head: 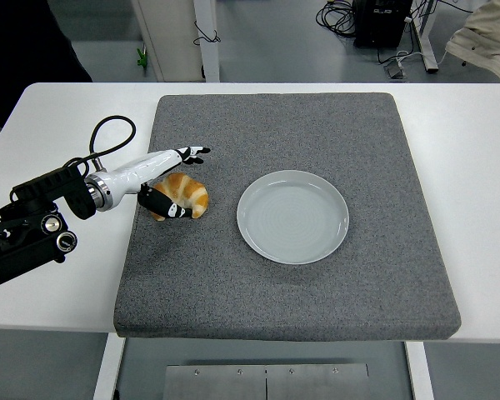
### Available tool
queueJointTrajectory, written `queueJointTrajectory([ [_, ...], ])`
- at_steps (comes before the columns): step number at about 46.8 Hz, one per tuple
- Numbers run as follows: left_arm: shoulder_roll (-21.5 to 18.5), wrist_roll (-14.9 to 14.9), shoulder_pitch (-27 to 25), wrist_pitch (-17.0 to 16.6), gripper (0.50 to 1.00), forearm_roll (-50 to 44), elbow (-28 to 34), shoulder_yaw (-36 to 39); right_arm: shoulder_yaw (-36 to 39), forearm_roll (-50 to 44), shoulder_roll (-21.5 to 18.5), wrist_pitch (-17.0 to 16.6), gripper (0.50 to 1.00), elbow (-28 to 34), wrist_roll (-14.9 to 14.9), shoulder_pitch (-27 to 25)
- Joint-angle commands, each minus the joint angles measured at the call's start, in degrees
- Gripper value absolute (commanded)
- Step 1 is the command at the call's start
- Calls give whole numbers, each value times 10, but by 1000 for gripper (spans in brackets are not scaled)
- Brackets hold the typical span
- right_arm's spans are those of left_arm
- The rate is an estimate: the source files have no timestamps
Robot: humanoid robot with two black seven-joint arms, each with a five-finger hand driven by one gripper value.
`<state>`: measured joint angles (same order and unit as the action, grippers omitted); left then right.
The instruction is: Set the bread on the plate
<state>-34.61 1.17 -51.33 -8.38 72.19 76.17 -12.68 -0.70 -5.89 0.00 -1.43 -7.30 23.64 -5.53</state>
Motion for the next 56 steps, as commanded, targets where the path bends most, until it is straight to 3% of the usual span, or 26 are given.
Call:
queueJointTrajectory([
  [1, 2, 1, 0, -1, 893, 2, -1, 5, 0, 0, 0, -1, 1000, 0, 0, 0],
  [18, -4, 0, -3, -14, 890, 10, -8, 18, 0, 0, 0, 0, 1000, 0, 0, 0],
  [29, 0, -12, -1, -16, 830, 35, -10, 20, 0, 0, 0, 0, 1000, 0, 0, 0],
  [49, 2, -46, 2, -23, 618, 33, -36, 28, 0, 0, 0, 0, 1000, 0, 0, 0],
  [56, 1, -52, 0, -23, 611, 25, -37, 32, 0, 0, 0, 0, 1000, 0, 0, 0],
])
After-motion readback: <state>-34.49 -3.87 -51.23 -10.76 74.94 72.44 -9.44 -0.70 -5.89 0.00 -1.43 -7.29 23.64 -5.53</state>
